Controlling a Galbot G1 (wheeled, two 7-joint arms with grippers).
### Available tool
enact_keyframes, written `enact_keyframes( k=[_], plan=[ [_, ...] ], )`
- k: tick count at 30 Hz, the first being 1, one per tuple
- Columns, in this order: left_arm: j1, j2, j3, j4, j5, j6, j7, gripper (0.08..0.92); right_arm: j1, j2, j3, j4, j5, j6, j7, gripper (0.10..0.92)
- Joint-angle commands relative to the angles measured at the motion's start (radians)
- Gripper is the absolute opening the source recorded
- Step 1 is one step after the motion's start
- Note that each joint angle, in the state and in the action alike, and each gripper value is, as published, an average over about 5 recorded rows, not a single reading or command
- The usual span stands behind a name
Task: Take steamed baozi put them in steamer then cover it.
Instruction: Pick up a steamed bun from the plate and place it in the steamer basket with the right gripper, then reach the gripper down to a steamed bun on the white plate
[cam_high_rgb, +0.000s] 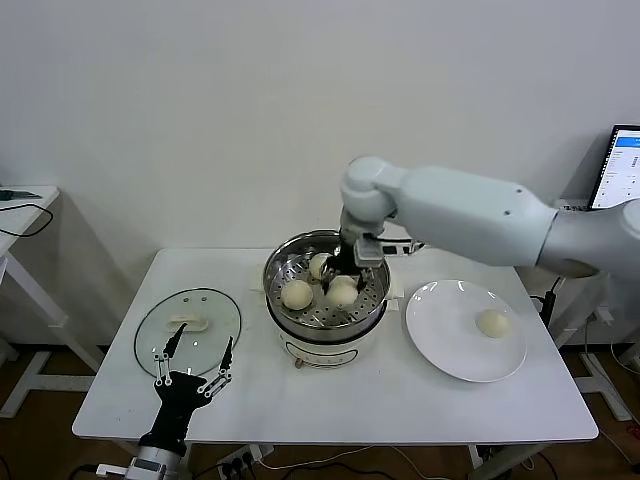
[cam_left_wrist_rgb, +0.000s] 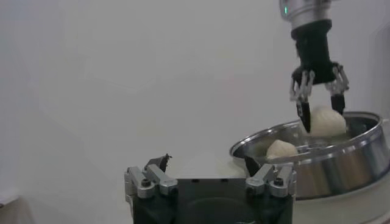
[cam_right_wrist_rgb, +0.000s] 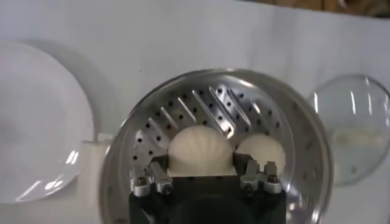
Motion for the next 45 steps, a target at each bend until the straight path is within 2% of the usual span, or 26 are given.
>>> enact_keyframes(
  k=[1,16,24,31,35,40,45],
  plan=[
    [0.001,0.001,-0.003,0.0,-0.004,-0.001,-0.001,0.823,-0.086,0.042,0.016,-0.019,-0.132,0.075,0.015,0.696],
    [0.002,-0.004,-0.005,0.007,-0.007,-0.006,-0.001,0.823,-0.083,0.043,0.009,-0.025,-0.136,0.075,0.041,0.699],
    [0.0,-0.003,-0.005,0.009,-0.007,-0.006,-0.001,0.823,-0.038,0.012,0.014,-0.002,-0.106,0.066,0.069,0.815],
    [-0.005,-0.001,0.0,0.015,-0.008,-0.005,-0.001,0.823,0.045,-0.101,0.107,-0.001,0.022,0.046,0.028,0.823],
    [-0.009,-0.001,0.002,0.02,-0.008,-0.006,-0.001,0.823,0.099,-0.222,0.126,-0.042,0.2,-0.101,-0.045,0.823],
    [-0.012,0.0,0.008,0.023,-0.007,-0.005,-0.002,0.823,0.14,-0.343,0.081,-0.218,0.432,-0.437,-0.1,0.823],
    [-0.01,-0.001,0.01,0.021,-0.005,-0.005,-0.001,0.823,0.097,-0.393,0.069,-0.455,0.484,-0.653,-0.172,0.823]
  ],
)
